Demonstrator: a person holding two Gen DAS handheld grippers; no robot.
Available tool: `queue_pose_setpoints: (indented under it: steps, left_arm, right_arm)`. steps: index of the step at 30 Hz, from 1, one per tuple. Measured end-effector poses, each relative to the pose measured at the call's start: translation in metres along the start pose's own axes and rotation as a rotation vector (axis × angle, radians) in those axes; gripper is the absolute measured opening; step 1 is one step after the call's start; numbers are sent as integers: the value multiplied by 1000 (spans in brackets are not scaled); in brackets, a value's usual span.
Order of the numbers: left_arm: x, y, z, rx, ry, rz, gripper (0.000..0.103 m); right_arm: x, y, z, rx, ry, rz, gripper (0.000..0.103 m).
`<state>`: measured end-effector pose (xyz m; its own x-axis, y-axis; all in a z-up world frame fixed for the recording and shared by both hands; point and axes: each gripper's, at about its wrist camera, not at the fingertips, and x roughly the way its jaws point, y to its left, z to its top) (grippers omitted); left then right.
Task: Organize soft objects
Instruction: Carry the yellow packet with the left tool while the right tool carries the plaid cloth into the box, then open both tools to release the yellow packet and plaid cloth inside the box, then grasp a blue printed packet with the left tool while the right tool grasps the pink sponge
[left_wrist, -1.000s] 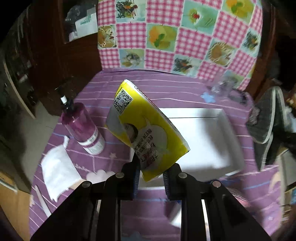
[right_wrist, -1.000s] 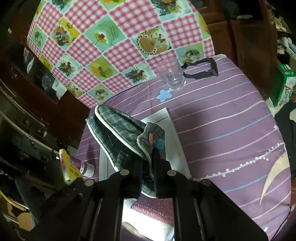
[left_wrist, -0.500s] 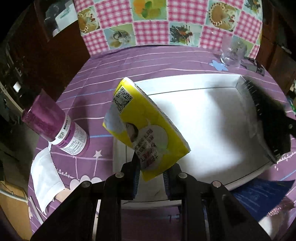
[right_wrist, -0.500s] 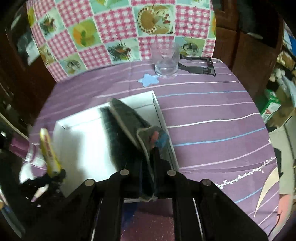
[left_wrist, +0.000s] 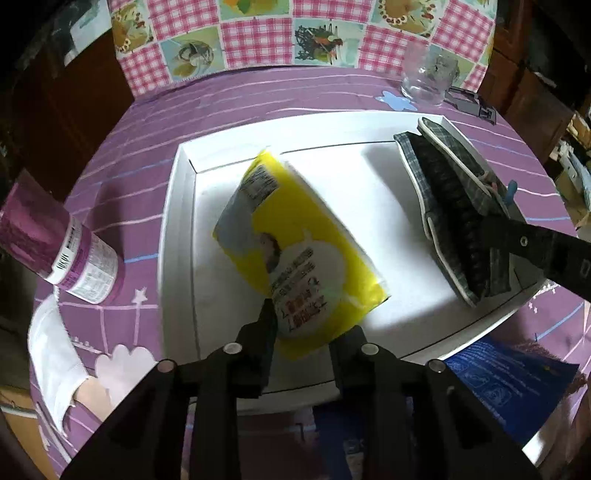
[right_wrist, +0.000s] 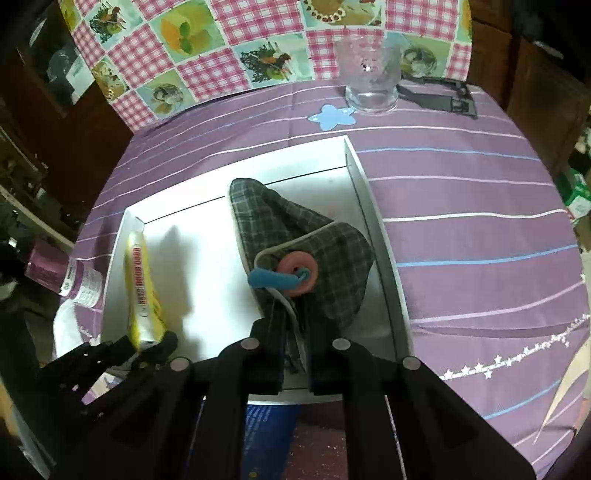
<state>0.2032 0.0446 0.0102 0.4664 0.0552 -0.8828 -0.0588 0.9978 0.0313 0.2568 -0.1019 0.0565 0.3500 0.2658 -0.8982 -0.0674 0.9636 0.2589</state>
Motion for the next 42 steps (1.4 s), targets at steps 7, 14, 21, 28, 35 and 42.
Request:
queue_pose_setpoints:
  steps: [7, 14, 21, 28, 35, 42]
  left_arm:
    - [9, 9, -1, -45, 14, -68, 55]
    - [1, 33, 0, -142, 2, -129, 73]
    - [-9, 25, 0, -98, -34, -69, 73]
    - [-26, 20, 0, -91, -67, -72, 73]
    - [-47, 17, -2, -95, -82, -73, 73]
    - [-68, 16, -9, -108, -69, -34, 73]
  right_arm:
    - [-2, -9, 3, 32, 46, 109, 17]
    - [-23, -9, 7, 18, -22, 114, 22]
    - [-33, -11, 7, 12, -33, 104, 37]
    - [-47, -10, 4, -2, -19, 109, 37]
    - [-68, -1, -7, -46, -25, 131, 37]
    - [-83, -1, -19, -67, 21, 63, 37]
